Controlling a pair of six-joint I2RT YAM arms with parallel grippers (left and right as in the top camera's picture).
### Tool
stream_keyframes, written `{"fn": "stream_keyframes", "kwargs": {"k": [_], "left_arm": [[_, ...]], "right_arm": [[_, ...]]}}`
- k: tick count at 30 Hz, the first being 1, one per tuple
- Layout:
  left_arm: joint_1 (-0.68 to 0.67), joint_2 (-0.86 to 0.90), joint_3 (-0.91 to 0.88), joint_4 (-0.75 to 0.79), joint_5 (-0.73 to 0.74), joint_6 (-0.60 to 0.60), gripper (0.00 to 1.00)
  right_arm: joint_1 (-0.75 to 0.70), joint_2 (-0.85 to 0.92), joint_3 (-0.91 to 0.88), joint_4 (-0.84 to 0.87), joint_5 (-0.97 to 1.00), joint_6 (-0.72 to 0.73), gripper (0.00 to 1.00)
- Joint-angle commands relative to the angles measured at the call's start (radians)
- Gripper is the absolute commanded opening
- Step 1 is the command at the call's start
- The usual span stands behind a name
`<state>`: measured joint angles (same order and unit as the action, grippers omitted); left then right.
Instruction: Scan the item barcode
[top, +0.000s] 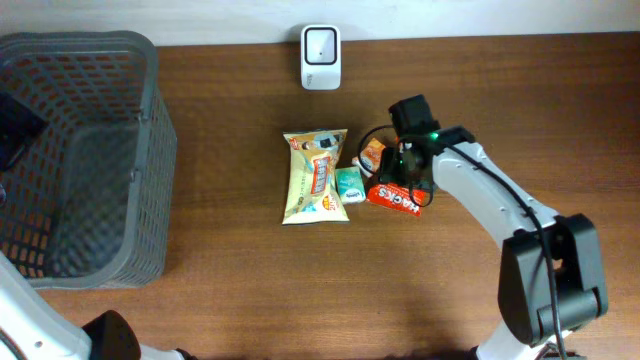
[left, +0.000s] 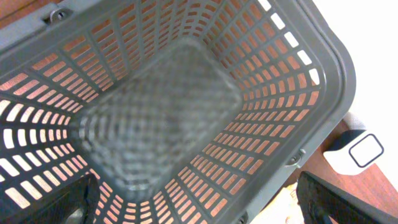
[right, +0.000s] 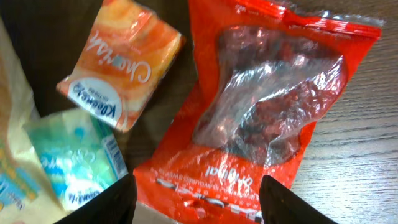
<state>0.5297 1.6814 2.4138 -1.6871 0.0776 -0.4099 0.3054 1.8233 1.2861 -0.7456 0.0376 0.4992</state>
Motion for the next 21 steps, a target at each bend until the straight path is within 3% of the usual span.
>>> {"fn": "stream_keyframes", "kwargs": {"k": [1,6,8,9,10,12,17,19,20,21], "left_arm": [[0.003,0.002,-0.001,-0.001,0.000,-0.008,0.99],[0.003,0.002,-0.001,-0.001,0.000,-0.008,0.99],[0.003,0.002,-0.001,-0.001,0.000,-0.008,0.99],[0.003,0.002,-0.001,-0.001,0.000,-0.008,0.99],[0.003,0.002,-0.001,-0.001,0.000,-0.008,0.99],[0.003,0.002,-0.001,-0.001,0.000,-0.008,0.99],[0.003,0.002,-0.001,-0.001,0.000,-0.008,0.99],[0.003,0.002,-0.001,-0.001,0.000,-0.008,0.99],[0.003,0.002,-0.001,-0.001,0.000,-0.008,0.99],[0.003,0.002,-0.001,-0.001,0.000,-0.008,0.99]], "right_arm": [[0.048,0.053,0.005,0.000,0.131,0.110,0.64],[0.061,0.116,-0.009,0.034,0.137,0.131,0.60],[0.061,0.131,-0.012,0.040,0.143,0.130,0.34],[0.061,0.124,-0.009,0.034,0.138,0.130,0.14],[0.056,0.115,0.005,0.003,0.138,0.130,0.04],[0.038,0.089,0.067,-0.093,0.124,0.130,0.04],[-0.120,0.068,0.321,-0.339,-0.325,-0.174,0.04],[-0.198,0.074,0.320,-0.390,-0.369,-0.255,0.04],[-0.229,0.082,0.318,-0.414,-0.330,-0.263,0.14],[-0.253,0.087,0.307,-0.422,-0.309,-0.264,0.54]]}}
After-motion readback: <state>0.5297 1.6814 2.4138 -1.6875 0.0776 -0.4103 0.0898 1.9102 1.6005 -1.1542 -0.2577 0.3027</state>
